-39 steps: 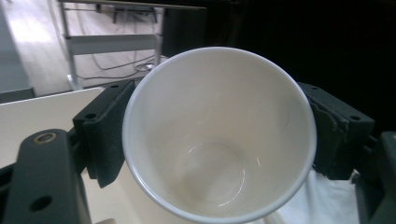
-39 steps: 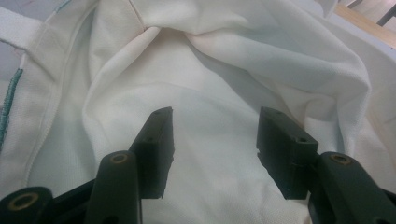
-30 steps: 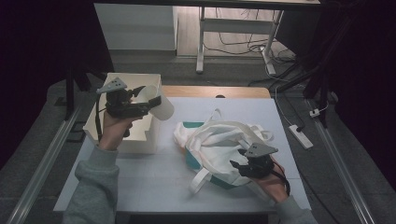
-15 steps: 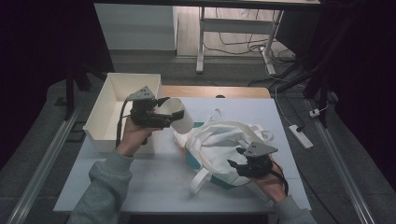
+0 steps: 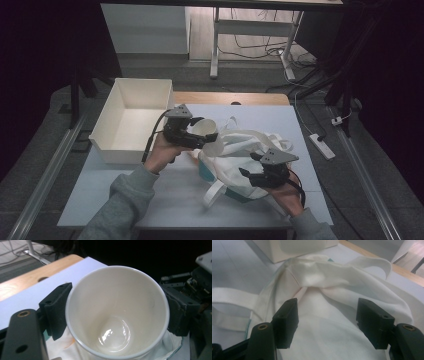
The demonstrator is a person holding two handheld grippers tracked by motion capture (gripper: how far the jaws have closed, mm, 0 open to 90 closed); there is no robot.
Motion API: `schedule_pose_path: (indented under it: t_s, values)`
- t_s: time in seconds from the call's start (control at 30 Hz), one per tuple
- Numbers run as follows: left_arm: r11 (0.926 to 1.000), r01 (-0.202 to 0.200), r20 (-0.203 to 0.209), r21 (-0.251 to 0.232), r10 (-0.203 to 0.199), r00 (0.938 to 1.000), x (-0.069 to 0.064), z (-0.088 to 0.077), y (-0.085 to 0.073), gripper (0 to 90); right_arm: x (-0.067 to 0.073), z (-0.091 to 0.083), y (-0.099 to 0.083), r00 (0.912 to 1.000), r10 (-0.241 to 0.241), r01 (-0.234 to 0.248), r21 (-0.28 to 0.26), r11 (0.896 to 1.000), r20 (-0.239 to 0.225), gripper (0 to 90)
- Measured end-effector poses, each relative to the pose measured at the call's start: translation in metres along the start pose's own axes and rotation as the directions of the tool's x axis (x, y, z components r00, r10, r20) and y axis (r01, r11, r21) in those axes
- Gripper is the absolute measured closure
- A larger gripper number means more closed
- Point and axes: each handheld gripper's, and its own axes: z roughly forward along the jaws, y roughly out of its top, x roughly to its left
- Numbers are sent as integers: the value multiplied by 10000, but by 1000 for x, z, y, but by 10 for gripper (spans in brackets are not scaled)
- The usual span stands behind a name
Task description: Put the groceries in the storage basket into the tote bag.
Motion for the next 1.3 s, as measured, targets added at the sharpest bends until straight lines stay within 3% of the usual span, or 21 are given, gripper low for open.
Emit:
schedule_pose_path:
  t_s: [0.37, 0.47, 0.7, 1.03, 1.13, 1.3]
  values:
    - [9967, -452, 508, 677, 418, 9978, -20, 34, -3, 193, 9, 4, 19, 10000, 20, -23, -607, 9982, -38, 225]
    - [9956, -529, 594, 777, 483, 9971, -23, 39, -3, 193, 13, 8, 25, 9999, -29, 19, -657, 9978, -155, 189]
    - [9939, -713, 795, 841, 646, 9947, -33, 45, -4, 193, 22, 14, 35, 9999, -149, 152, -715, 9973, 45, 141]
    - [9875, -1221, 1114, 993, 1109, 9876, -50, 54, -4, 192, 25, 23, 40, 10000, -51, 54, -487, 9988, 55, 189]
    - [9834, -1453, 987, 1090, 1347, 9860, -53, 56, -4, 191, 24, 24, 39, 9999, -8, 3, -383, 9993, -130, 214]
    - [9838, -1405, 1084, 1109, 1286, 9857, -51, 56, -5, 186, 26, 24, 39, 9999, -144, 145, -253, 9996, 40, 220]
